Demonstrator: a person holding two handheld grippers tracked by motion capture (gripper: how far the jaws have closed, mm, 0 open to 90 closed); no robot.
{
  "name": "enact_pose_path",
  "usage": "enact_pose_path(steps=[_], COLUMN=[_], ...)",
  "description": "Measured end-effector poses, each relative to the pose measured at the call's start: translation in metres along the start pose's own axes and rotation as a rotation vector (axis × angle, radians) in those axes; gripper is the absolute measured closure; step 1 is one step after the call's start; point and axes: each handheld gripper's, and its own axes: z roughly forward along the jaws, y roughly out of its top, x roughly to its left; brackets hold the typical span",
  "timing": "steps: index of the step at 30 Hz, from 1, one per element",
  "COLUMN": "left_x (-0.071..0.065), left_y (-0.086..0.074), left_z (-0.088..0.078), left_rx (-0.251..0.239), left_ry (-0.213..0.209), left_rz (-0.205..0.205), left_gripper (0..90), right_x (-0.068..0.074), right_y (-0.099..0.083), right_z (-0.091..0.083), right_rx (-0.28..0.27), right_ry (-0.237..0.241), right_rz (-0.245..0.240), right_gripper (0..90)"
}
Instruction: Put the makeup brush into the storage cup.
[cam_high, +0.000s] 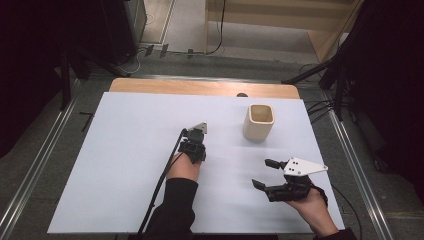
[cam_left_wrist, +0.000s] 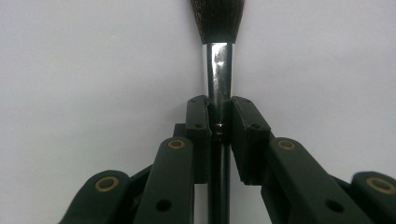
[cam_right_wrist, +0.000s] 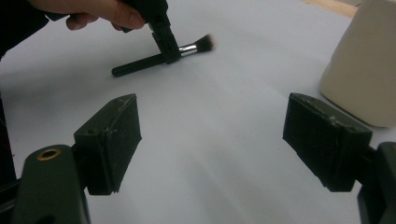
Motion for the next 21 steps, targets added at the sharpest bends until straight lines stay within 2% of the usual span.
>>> enact_pose_path(steps=[7, 8, 9, 11, 12, 13, 16, 20, 21], left_x=[0.01, 0.011, 0.013, 0.017, 0.022, 0.022, 0.028, 0.037, 0.04], left_y=[-0.001, -0.001, -0.001, -0.001, -0.001, -0.001, -0.001, -0.002, -0.002], left_z=[-0.005, -0.008, -0.01, -0.016, -0.021, -0.021, -0.029, -0.038, -0.039], left_rx=[-0.011, -0.019, -0.025, -0.041, -0.061, -0.061, -0.088, -0.111, -0.112], left_ry=[-0.075, -0.073, -0.101, -0.123, -0.159, -0.159, -0.236, -0.299, -0.326], left_rz=[-0.002, -0.001, -0.004, -0.004, -0.012, -0.012, -0.017, -0.012, -0.007], left_gripper=[79.0, 79.1, 79.1, 79.1, 79.1, 79.1, 79.1, 79.1, 79.0], right_x=[0.0, 0.0, 0.0, 0.0, 0.0, 0.0, 0.001, 0.001, 0.0], right_y=[-0.001, -0.001, -0.001, -0.001, -0.001, -0.001, -0.001, -0.001, -0.002], right_z=[0.001, 0.0, 0.0, 0.001, 0.001, 0.001, 0.001, 0.001, 0.002], right_rx=[0.007, 0.004, 0.004, 0.006, 0.009, 0.009, 0.012, 0.009, 0.003], right_ry=[0.004, 0.008, 0.008, 0.01, 0.009, 0.009, 0.01, 0.012, 0.013], right_rz=[0.011, 0.015, 0.015, 0.02, 0.021, 0.021, 0.02, 0.025, 0.037], right_gripper=[19.8, 19.8, 19.8, 19.8, 19.8, 19.8, 19.8, 19.7, 19.7])
